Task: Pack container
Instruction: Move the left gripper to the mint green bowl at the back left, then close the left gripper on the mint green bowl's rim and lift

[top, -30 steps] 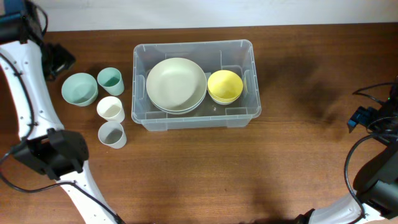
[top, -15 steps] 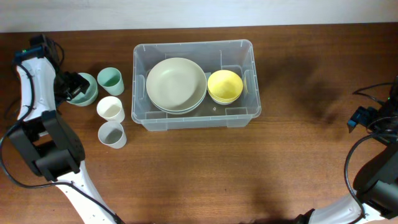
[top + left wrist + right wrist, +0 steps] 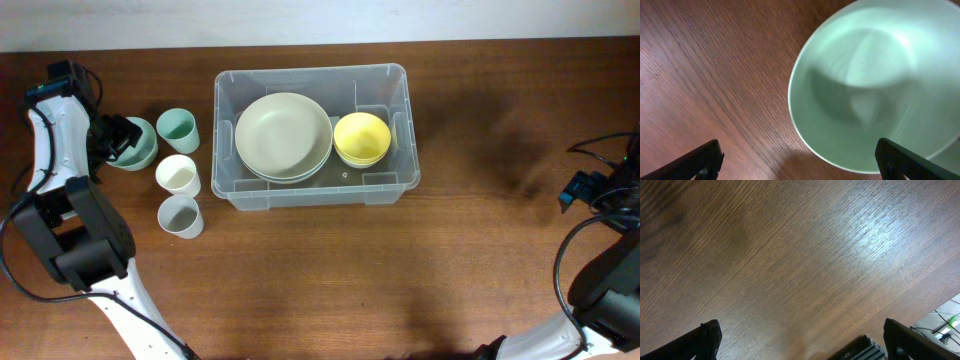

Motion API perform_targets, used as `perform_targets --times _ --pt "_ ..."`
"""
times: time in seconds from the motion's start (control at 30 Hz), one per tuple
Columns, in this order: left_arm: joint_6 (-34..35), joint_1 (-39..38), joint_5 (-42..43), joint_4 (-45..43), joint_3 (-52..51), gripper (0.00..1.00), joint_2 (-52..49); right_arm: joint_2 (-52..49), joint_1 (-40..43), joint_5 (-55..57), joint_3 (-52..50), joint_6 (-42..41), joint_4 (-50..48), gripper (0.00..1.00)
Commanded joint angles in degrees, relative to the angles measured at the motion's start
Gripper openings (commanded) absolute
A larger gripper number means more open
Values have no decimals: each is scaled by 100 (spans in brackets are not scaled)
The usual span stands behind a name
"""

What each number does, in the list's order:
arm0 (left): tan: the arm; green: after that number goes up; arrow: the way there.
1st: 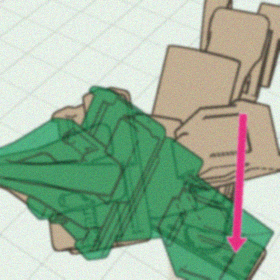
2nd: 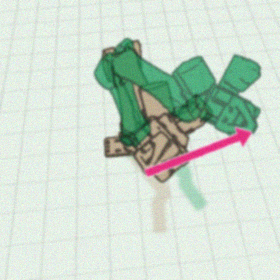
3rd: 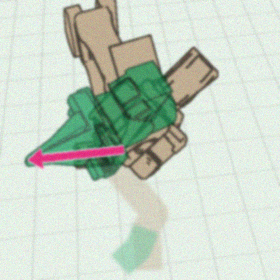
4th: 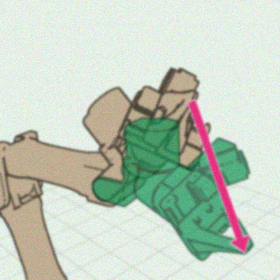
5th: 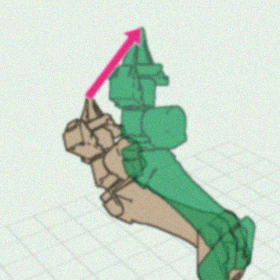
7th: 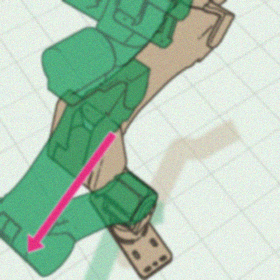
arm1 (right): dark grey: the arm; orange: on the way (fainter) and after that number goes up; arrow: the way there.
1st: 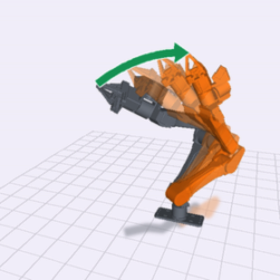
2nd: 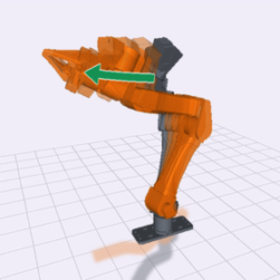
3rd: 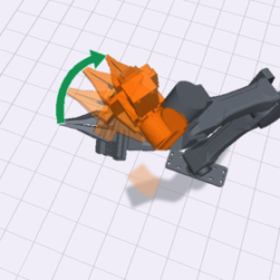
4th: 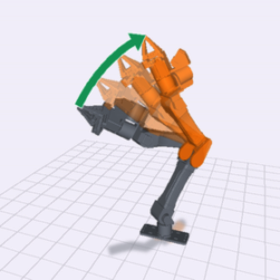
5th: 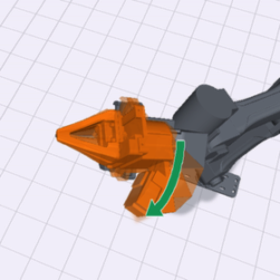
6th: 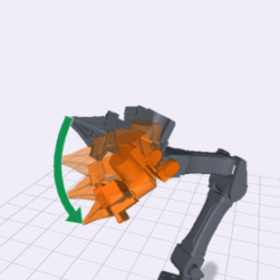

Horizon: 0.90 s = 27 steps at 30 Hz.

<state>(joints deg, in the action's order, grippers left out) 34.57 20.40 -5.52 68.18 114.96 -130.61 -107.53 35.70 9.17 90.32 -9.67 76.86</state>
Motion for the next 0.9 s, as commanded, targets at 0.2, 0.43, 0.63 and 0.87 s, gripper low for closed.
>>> perform_targets --times 0.2,0.43,0.63,0.87 --pt "256 76 120 -2 -57 99 -387 105 26 52 74 -20 0 99" --pt "299 76 125 -26 -57 99 -422 105 26 55 74 -20 0 99" --pt "299 76 127 -26 -57 66 -538 105 26 52 74 -20 0 99" --pt "302 85 125 -28 -57 45 -745 105 26 52 74 -20 2 99"
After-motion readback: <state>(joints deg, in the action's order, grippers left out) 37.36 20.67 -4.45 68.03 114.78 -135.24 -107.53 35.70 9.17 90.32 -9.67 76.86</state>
